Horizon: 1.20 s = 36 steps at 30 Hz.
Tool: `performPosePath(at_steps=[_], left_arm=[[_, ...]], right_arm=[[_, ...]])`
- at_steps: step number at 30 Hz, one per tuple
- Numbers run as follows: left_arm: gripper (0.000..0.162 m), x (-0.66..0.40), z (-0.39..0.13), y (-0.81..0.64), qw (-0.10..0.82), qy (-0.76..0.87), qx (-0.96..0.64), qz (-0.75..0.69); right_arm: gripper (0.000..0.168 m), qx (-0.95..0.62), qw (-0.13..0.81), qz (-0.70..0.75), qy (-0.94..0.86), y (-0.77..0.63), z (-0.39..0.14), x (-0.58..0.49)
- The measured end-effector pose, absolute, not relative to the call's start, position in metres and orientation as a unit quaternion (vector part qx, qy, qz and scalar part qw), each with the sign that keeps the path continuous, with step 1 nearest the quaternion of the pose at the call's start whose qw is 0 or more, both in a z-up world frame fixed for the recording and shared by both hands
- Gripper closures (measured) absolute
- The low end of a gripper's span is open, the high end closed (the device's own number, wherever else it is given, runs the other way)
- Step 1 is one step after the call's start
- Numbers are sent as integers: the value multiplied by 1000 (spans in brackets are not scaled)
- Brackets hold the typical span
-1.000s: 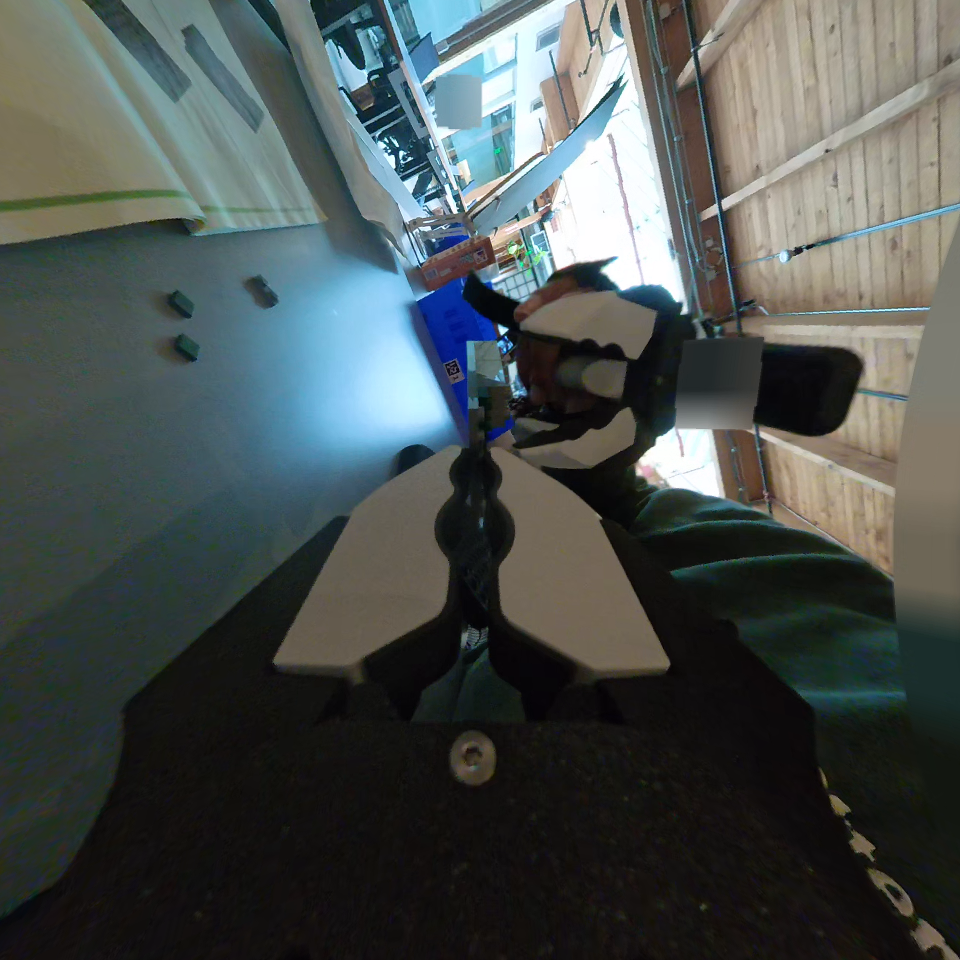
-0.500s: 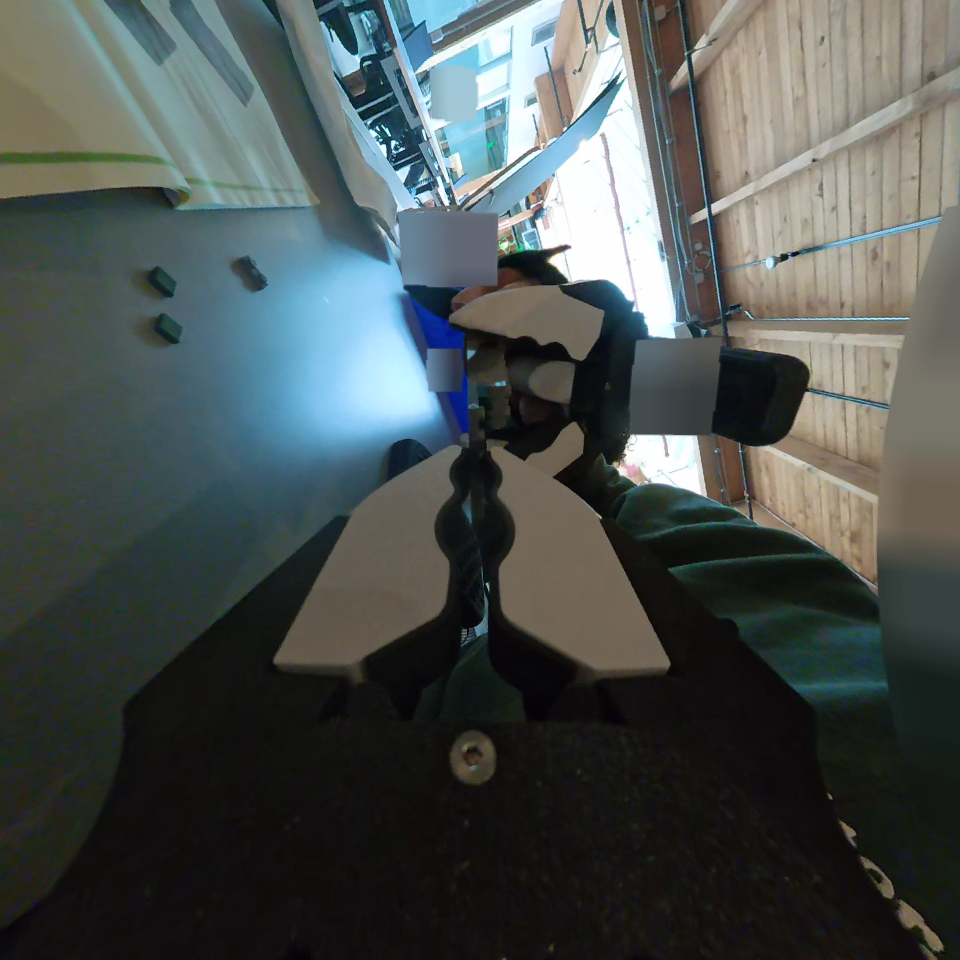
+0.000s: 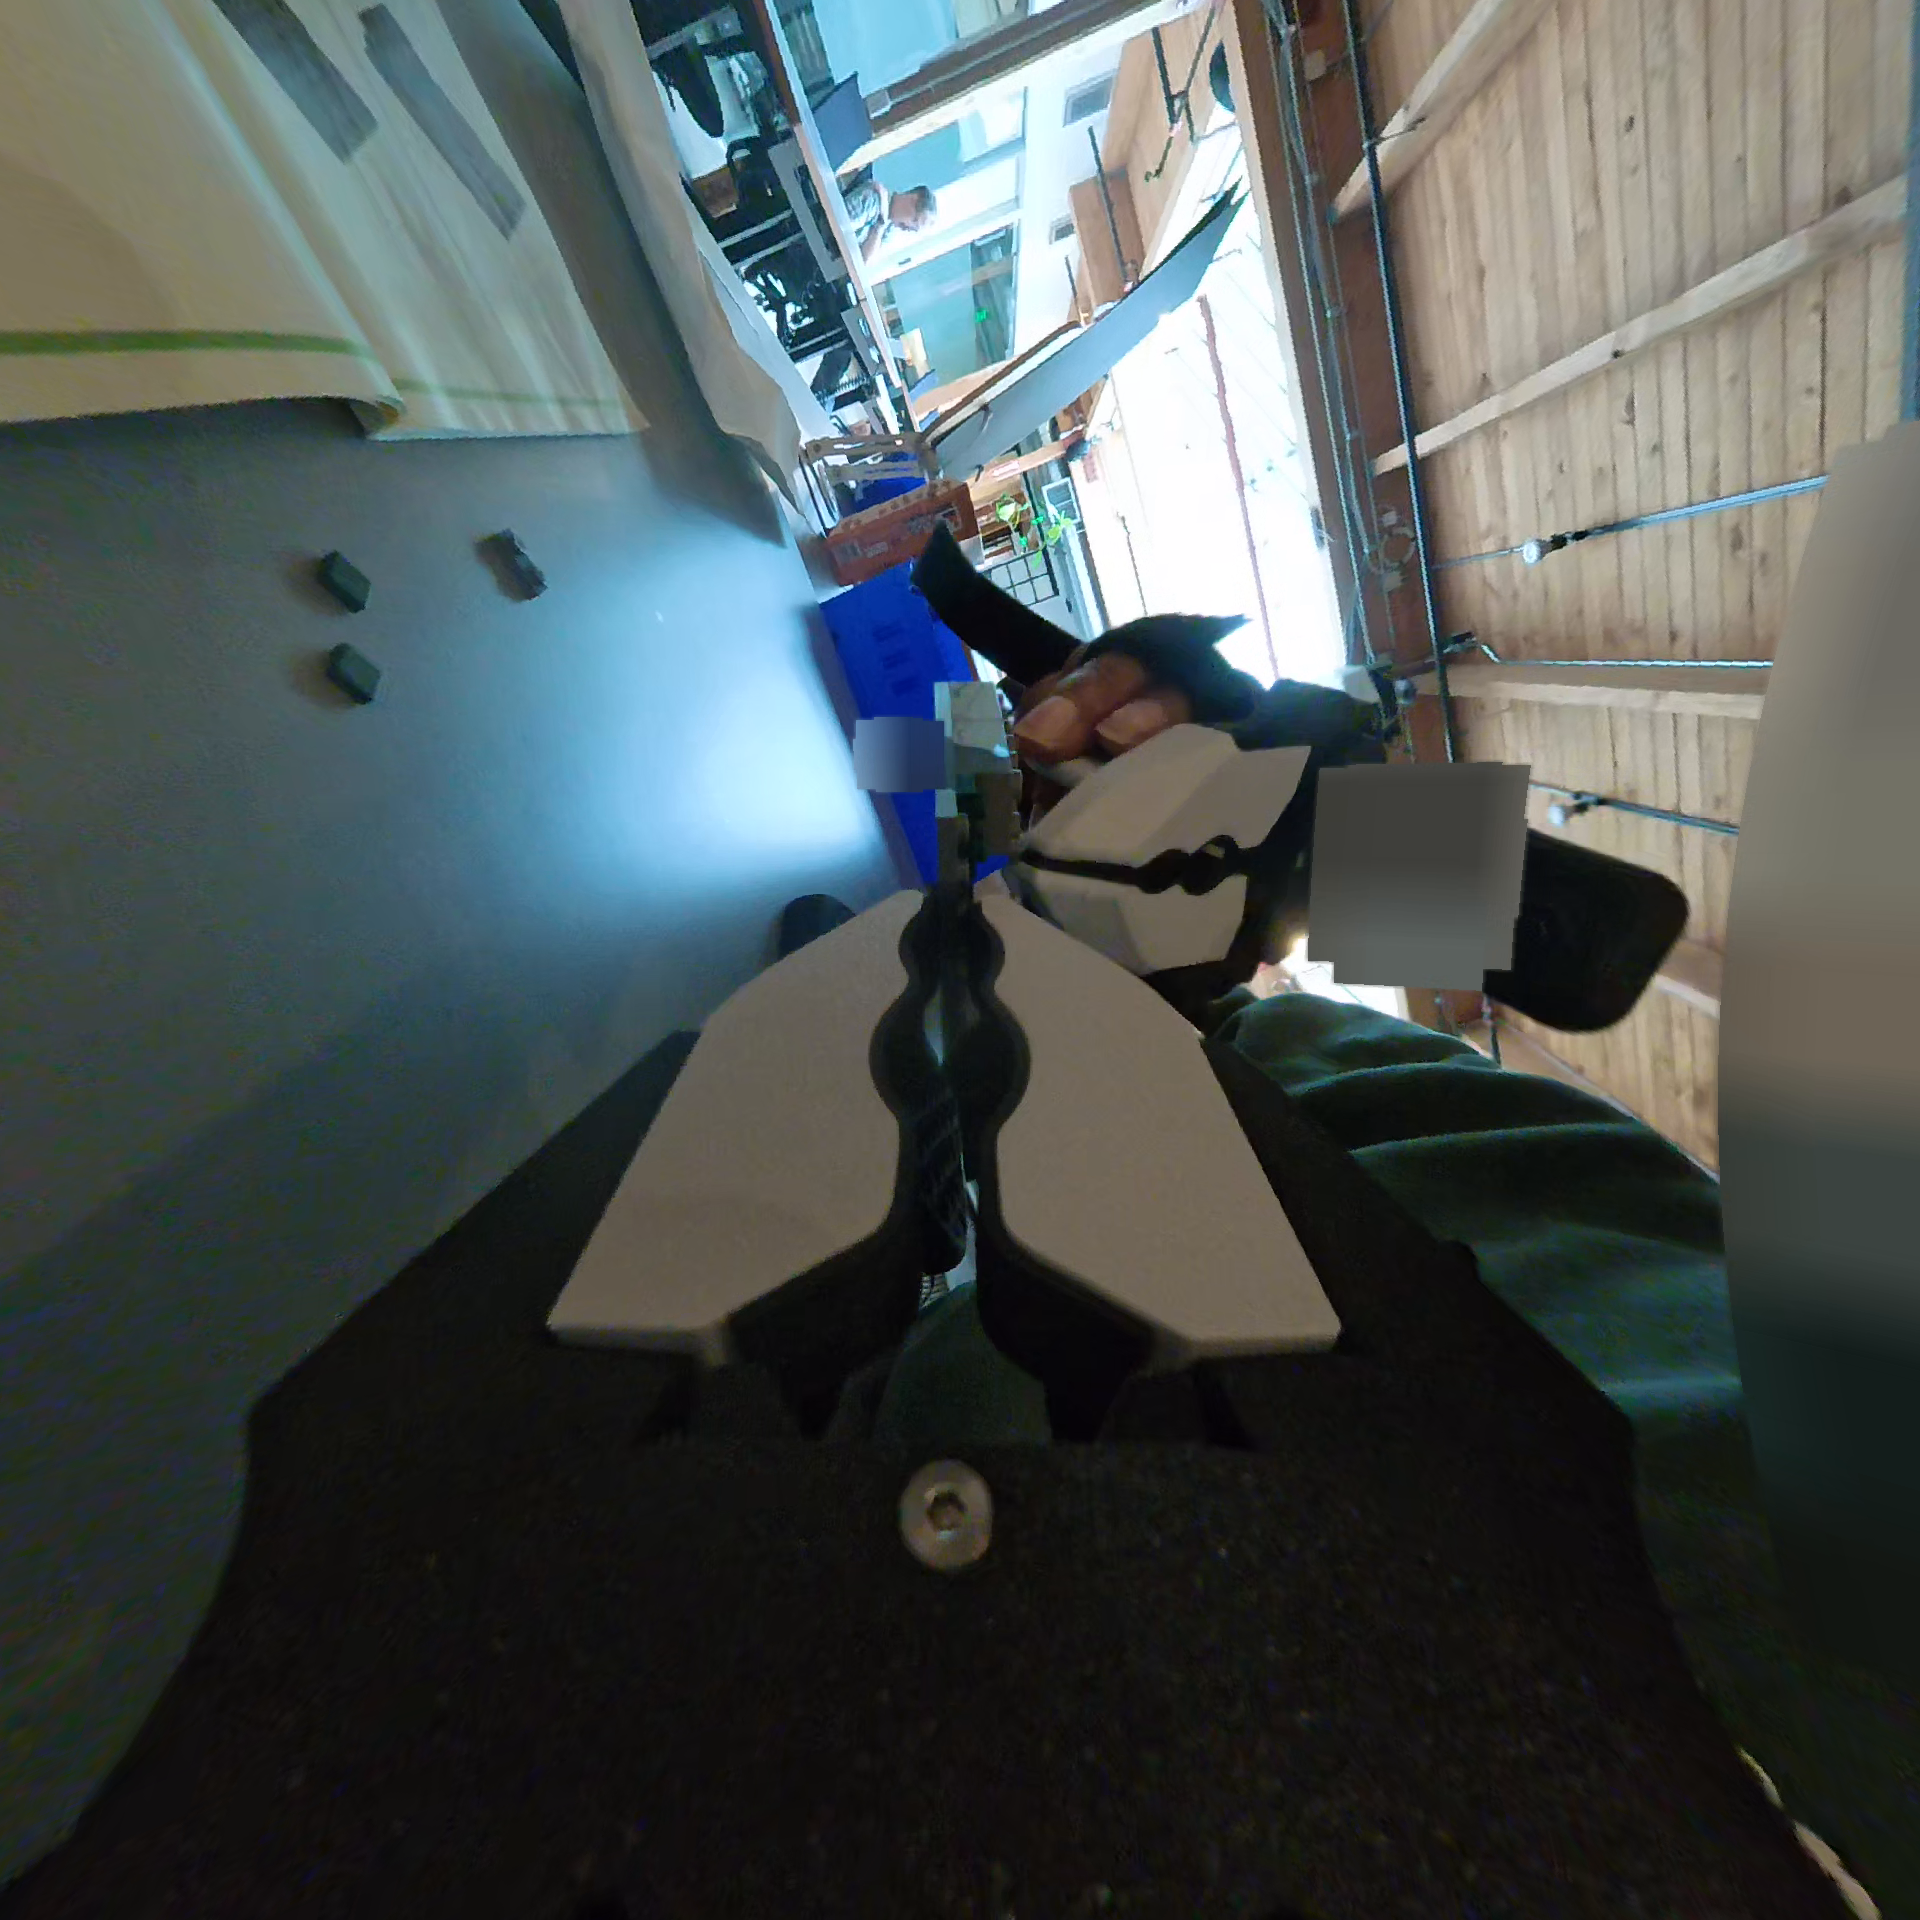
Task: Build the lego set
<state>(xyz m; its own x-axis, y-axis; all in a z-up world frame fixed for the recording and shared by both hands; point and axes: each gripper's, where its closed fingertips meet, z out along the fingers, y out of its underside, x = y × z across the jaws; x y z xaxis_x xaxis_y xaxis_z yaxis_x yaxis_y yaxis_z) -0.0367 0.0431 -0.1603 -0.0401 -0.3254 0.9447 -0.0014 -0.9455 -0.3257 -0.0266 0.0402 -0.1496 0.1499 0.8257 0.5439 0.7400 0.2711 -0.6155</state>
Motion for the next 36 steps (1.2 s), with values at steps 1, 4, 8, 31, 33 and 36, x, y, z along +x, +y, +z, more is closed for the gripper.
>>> performPosePath(at_steps=[1,4,8,31,33,36], left_arm=[[157,-36,-160,42,115,122,-684,-710],[157,-35,-159,41,115,122,-684,-710],[157,-36,-160,41,115,125,-686,-708],[157,-40,-158,26,121,199,-678,-697],[157,-41,-159,26,119,198,-679,-697],[157,-41,-156,29,118,191,-675,-703]], right_arm=[[168,-604,457,37,-652,41,-152,-27],[168,-603,446,22,-661,42,-158,-29],[168,-596,437,11,-674,43,-159,-30],[168,-570,410,-40,-711,36,-158,-31],[168,-569,406,-32,-715,31,-160,-32],[168,-584,414,-17,-698,31,-157,-31]])
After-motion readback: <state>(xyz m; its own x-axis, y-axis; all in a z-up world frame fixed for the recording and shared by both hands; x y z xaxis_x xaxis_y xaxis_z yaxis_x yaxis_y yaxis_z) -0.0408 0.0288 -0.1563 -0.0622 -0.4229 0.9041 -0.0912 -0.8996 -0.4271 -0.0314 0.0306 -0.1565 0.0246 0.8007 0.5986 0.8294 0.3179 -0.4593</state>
